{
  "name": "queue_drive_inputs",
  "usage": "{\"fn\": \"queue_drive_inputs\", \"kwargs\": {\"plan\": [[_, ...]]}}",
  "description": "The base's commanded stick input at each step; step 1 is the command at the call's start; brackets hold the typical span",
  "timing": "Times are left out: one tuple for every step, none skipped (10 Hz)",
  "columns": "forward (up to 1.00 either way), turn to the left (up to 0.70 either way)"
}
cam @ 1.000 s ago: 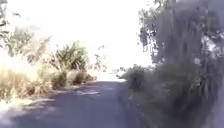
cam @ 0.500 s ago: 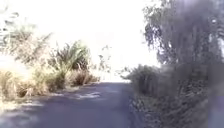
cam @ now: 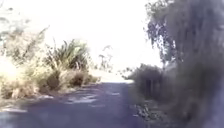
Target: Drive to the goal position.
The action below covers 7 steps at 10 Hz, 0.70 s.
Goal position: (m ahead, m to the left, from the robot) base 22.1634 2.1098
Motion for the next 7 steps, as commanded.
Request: {"fn": "queue_drive_inputs", "kwargs": {"plan": [[1.00, 0.00], [1.00, 0.29], [1.00, 0.33], [1.00, 0.37], [1.00, 0.00], [1.00, 0.00], [1.00, 0.00]]}}
